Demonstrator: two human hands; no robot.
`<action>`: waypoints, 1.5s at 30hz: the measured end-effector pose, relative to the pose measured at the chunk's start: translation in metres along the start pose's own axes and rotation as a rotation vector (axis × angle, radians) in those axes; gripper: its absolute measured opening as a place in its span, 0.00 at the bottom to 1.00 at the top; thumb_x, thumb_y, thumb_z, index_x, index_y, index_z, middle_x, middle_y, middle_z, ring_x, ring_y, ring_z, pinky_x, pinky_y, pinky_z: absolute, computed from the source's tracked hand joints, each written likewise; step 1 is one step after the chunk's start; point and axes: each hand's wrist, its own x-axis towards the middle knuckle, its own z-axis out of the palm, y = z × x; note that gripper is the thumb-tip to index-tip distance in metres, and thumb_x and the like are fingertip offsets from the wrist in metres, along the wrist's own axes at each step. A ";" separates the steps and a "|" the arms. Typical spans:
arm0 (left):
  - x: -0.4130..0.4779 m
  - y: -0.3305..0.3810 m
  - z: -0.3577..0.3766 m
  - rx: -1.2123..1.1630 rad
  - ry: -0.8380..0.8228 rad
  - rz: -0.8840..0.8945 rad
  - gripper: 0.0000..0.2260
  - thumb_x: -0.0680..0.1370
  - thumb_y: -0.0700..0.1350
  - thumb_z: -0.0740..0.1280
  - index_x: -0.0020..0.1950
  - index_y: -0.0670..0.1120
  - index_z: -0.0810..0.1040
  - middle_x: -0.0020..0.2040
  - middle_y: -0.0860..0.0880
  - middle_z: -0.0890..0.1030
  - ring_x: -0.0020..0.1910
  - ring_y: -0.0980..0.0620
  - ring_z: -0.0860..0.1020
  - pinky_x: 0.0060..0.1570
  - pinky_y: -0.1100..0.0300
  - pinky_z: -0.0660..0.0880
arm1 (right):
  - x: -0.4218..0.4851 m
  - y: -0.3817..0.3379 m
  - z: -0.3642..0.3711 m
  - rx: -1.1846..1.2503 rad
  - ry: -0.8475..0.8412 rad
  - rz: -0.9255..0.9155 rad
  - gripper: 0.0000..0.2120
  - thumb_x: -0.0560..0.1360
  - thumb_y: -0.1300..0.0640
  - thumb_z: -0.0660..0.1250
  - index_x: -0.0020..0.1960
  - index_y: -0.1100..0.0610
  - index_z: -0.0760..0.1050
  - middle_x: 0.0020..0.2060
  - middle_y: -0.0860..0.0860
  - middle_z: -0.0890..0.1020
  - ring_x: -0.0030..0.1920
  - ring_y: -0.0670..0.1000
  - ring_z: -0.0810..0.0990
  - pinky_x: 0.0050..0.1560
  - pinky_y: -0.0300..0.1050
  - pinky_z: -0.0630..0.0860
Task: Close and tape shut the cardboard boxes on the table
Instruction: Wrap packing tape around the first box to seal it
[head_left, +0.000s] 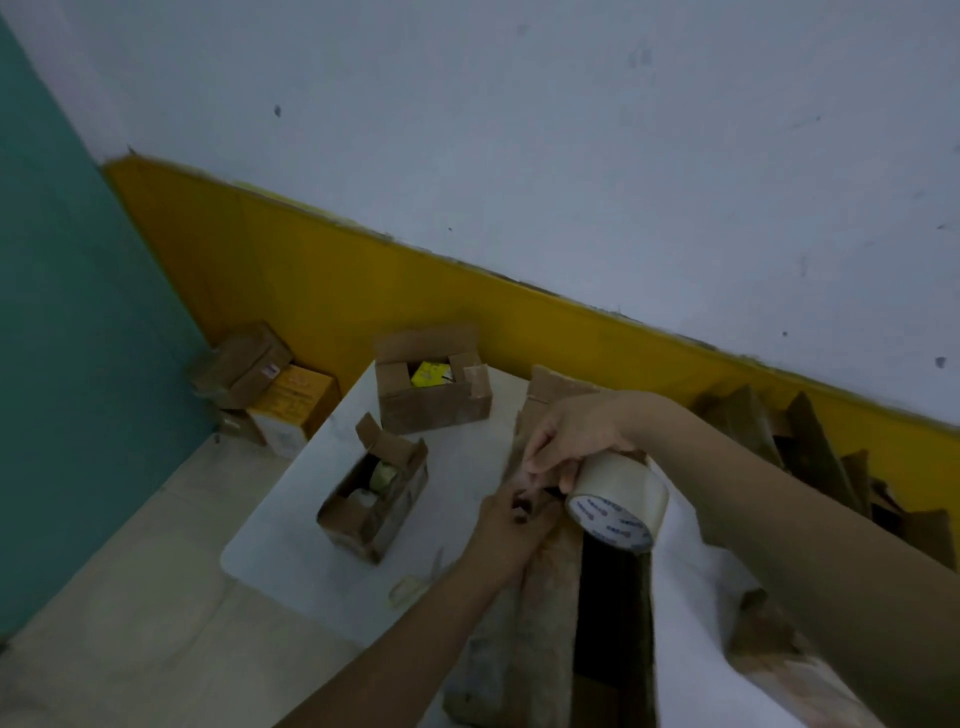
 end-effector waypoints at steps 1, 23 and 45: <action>-0.001 0.003 -0.001 -0.052 0.007 -0.040 0.07 0.78 0.44 0.70 0.55 0.50 0.77 0.48 0.56 0.80 0.43 0.69 0.78 0.42 0.74 0.73 | 0.001 0.002 0.001 -0.025 0.008 0.002 0.11 0.79 0.56 0.67 0.57 0.60 0.82 0.50 0.51 0.86 0.37 0.44 0.83 0.40 0.34 0.77; -0.006 0.030 -0.027 -0.509 0.007 -0.314 0.15 0.76 0.44 0.72 0.56 0.34 0.79 0.53 0.38 0.83 0.47 0.47 0.83 0.49 0.57 0.82 | -0.013 0.022 0.018 0.021 0.120 -0.199 0.10 0.79 0.52 0.67 0.54 0.54 0.84 0.51 0.48 0.86 0.38 0.46 0.85 0.54 0.46 0.79; -0.029 0.046 -0.033 -0.637 -0.403 -0.159 0.05 0.80 0.42 0.62 0.47 0.42 0.69 0.62 0.37 0.80 0.60 0.36 0.79 0.57 0.39 0.77 | -0.086 0.060 0.089 -0.433 0.846 0.020 0.15 0.75 0.37 0.64 0.51 0.47 0.72 0.42 0.43 0.74 0.41 0.43 0.74 0.40 0.36 0.66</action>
